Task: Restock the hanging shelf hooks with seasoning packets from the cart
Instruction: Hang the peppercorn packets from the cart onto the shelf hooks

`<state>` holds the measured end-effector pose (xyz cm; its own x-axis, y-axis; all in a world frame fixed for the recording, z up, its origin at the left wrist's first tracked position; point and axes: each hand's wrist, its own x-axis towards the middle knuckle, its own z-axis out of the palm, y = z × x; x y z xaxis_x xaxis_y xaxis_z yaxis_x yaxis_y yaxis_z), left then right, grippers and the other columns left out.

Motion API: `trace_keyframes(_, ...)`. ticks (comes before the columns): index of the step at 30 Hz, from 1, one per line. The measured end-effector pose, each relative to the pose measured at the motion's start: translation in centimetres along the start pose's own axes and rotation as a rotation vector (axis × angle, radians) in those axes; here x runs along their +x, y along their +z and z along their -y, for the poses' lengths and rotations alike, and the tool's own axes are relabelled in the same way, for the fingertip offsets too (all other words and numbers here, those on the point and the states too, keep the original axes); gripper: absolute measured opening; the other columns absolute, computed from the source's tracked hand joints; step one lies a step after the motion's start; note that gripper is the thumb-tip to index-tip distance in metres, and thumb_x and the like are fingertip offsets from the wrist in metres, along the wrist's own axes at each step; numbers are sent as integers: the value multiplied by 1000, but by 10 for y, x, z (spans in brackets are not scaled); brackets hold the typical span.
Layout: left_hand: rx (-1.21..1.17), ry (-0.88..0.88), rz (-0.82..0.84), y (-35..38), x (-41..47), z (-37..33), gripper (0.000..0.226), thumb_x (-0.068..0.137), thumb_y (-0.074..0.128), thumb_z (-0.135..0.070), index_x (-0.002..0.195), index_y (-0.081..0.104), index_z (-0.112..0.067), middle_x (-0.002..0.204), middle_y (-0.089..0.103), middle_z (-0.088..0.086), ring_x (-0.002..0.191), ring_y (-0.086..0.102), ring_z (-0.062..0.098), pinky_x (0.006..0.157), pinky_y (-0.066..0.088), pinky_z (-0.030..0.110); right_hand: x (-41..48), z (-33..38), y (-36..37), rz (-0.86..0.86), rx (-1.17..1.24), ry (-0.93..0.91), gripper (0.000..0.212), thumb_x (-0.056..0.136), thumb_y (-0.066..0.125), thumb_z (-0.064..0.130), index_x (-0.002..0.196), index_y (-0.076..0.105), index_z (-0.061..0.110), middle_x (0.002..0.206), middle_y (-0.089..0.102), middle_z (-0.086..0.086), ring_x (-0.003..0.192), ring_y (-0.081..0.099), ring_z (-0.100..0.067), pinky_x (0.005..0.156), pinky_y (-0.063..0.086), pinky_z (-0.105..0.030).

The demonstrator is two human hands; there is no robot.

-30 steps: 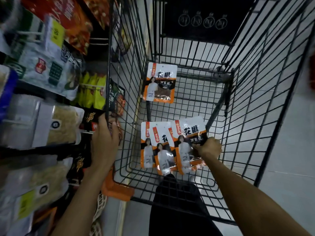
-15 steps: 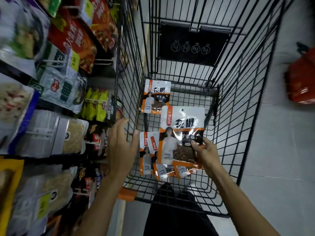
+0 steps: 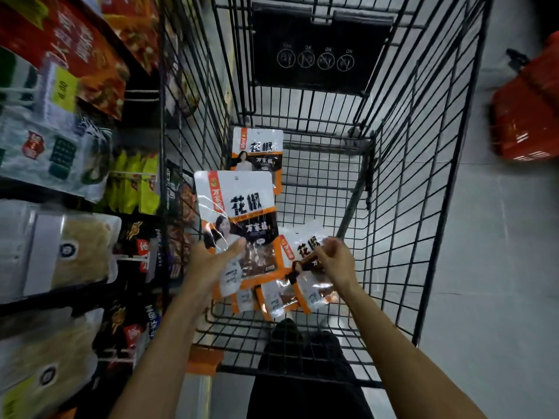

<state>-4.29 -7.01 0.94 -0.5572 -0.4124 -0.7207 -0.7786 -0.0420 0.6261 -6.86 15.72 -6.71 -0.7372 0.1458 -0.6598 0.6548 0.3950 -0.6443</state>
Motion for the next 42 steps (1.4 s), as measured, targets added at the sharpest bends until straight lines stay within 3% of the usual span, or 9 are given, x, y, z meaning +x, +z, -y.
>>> trace_keyframes(4, 5, 25, 18, 2, 15, 5, 80, 77, 77, -34, 142, 37, -7, 141, 45, 3, 126, 46, 21, 102, 42, 42, 26, -44, 3, -55, -417, 99, 56, 81, 75, 23, 126, 48, 5, 124, 56, -14, 118, 53, -27, 100, 47, -41)
trace_keyframes(8, -16, 10, 2, 3, 24, 11, 76, 77, 77, -32, 139, 41, -5, 139, 50, 13, 123, 52, 27, 100, 45, 43, 29, -62, 18, -67, -675, 118, 82, 77, 77, 34, 139, 30, 8, 135, 43, -13, 127, 43, -31, 103, 42, -47)
trace_keyframes(12, -18, 50, -17, 3, 23, 13, 44, 79, 76, -26, 116, 58, -11, 106, 66, 0, 79, 63, 1, 56, 49, 16, 30, -65, 28, -115, -688, 181, 88, 74, 79, 37, 140, 28, 8, 135, 43, -15, 128, 41, -32, 106, 37, -46)
trace_keyframes(16, -55, 63, -5, 1, 20, 12, 32, 81, 75, -20, 109, 59, -15, 91, 64, -8, 64, 63, -7, 47, 47, 12, 33, -65, 30, -117, -630, 258, 92, 68, 83, 38, 138, 31, 8, 135, 42, -16, 130, 39, -32, 109, 33, -48)
trace_keyframes(21, -53, 72, 3, 0, 15, 9, 15, 82, 74, -17, 80, 61, -24, 73, 68, -13, 71, 67, 6, 57, 49, 21, 40, -64, 29, -108, -583, 311, 80, 64, 85, 43, 128, 48, 11, 126, 55, -12, 123, 48, -29, 105, 38, -46)
trace_keyframes(27, -40, 22, 20, -2, 8, 9, 18, 81, 75, -21, 94, 63, -18, 102, 70, 8, 97, 66, 26, 90, 53, 45, 36, -63, 32, 12, -253, 341, 58, 65, 87, 28, 111, 62, 5, 109, 67, -12, 104, 63, -28, 92, 52, -45)
trace_keyframes(34, -10, 58, -3, -5, -7, 6, 15, 82, 75, -22, 82, 60, -21, 82, 67, -1, 80, 64, 16, 65, 48, 25, 11, -47, 17, 111, 86, 304, 30, 73, 80, 3, 98, 65, -1, 103, 69, -19, 96, 67, -33, 89, 54, -45)
trace_keyframes(38, -29, 76, -24, -13, -29, -2, 31, 80, 76, -28, 99, 57, -12, 98, 64, 4, 93, 61, 22, 79, 49, 32, -13, -21, -10, 175, 201, 230, 14, 81, 72, 7, 92, 65, 3, 92, 69, -11, 80, 66, -20, 69, 55, -31)
trace_keyframes(42, -56, 155, -37, -26, -69, -12, 52, 78, 77, -29, 120, 54, -6, 119, 60, 2, 114, 55, 23, 97, 44, 40, -44, 12, -46, 247, 381, 141, 9, 84, 67, 3, 92, 64, 1, 87, 74, -12, 75, 72, -23, 63, 59, -33)
